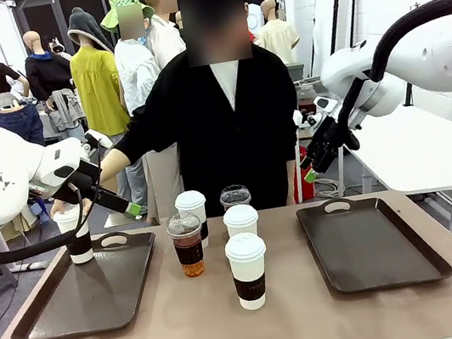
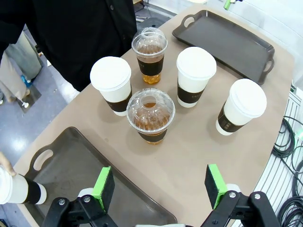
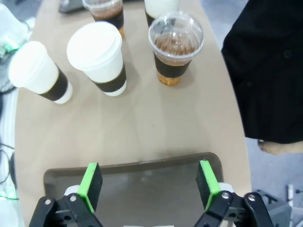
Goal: Distribute the coffee onto the tray.
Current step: Pick up one iced Americano and place it on the right Handle tray.
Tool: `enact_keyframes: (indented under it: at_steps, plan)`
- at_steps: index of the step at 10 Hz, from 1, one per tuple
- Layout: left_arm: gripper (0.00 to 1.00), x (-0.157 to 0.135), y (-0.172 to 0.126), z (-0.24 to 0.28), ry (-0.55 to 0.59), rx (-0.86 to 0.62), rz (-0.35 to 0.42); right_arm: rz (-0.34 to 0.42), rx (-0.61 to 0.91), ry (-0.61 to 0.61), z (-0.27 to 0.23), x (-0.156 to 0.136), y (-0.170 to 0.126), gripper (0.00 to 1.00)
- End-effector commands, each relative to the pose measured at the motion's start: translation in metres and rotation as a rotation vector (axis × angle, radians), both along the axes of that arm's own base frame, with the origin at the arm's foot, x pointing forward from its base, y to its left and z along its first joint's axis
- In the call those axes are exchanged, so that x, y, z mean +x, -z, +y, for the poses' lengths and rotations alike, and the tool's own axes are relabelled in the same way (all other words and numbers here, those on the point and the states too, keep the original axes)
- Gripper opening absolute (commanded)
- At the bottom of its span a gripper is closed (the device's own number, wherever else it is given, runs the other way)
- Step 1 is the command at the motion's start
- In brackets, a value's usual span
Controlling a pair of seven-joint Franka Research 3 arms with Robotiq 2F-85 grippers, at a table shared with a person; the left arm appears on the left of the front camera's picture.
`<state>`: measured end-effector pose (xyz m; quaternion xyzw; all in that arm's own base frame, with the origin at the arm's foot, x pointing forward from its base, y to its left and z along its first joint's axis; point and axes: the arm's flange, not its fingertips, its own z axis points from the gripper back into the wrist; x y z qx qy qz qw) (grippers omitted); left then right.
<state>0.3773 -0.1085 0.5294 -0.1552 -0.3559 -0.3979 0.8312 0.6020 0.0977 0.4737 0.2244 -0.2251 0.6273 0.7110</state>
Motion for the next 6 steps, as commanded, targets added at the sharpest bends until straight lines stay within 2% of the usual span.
enact_keyframes:
  at_steps: [1,5,6]
  plan:
    - [1.00,0.000,0.001,0.002,0.009,-0.010,0.009,0.029,0.131,-0.046,-0.002,0.028,0.024,1.00]
    - [1.00,0.000,0.001,0.002,0.009,-0.010,0.009,0.054,0.276,-0.045,-0.001,0.057,0.086,1.00]
    - [1.00,0.000,0.001,0.002,0.009,-0.010,0.009,-0.004,0.312,-0.046,0.000,0.061,0.101,1.00]
